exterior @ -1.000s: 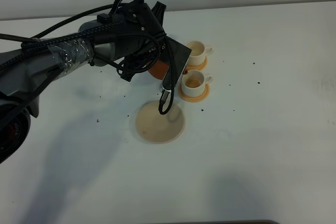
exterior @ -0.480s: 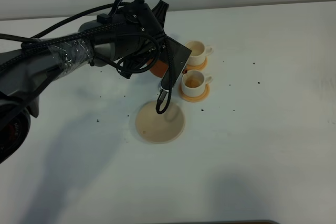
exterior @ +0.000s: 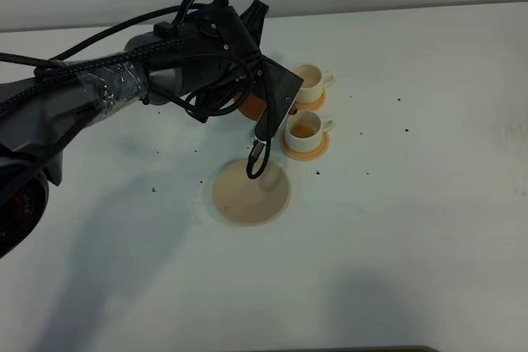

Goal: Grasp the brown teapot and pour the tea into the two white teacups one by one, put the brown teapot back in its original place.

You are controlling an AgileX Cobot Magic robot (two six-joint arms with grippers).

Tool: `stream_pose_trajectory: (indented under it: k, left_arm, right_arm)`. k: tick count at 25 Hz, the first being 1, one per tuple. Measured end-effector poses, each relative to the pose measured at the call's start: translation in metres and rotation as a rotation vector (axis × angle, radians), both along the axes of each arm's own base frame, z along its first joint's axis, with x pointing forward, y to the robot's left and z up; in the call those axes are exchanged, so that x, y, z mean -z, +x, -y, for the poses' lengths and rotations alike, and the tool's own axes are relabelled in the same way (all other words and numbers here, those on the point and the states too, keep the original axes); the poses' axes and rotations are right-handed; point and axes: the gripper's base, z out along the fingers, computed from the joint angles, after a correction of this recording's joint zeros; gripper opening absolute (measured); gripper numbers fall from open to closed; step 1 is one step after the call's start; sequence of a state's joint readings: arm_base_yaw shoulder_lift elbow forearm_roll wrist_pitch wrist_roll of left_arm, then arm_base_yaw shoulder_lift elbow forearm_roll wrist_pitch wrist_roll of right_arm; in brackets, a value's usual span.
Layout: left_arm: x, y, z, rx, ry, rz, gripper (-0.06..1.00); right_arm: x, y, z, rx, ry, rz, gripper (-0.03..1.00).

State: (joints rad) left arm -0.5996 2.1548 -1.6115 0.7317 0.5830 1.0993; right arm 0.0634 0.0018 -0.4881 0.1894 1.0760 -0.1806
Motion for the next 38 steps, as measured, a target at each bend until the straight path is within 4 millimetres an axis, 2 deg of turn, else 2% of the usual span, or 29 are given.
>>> stream_pose_trajectory:
  k: [11, 16, 38]
  left_arm:
    - [0.0046, -0.0003, 0.0043, 0.018, 0.016, -0.007, 0.11]
    - [-0.0014, 0.002, 0.0091, 0.018, 0.012, 0.009, 0.11]
    - [-0.0046, 0.0025, 0.0073, 0.034, 0.093, 0.034, 0.11]
  right_arm:
    - [0.0, 0.0, 0.0, 0.0, 0.0, 0.0, 0.24]
    - [0.0, 0.0, 0.0, 0.0, 0.0, 0.0, 0.24]
    - [0.0, 0.0, 0.0, 0.0, 0.0, 0.0, 0.24]
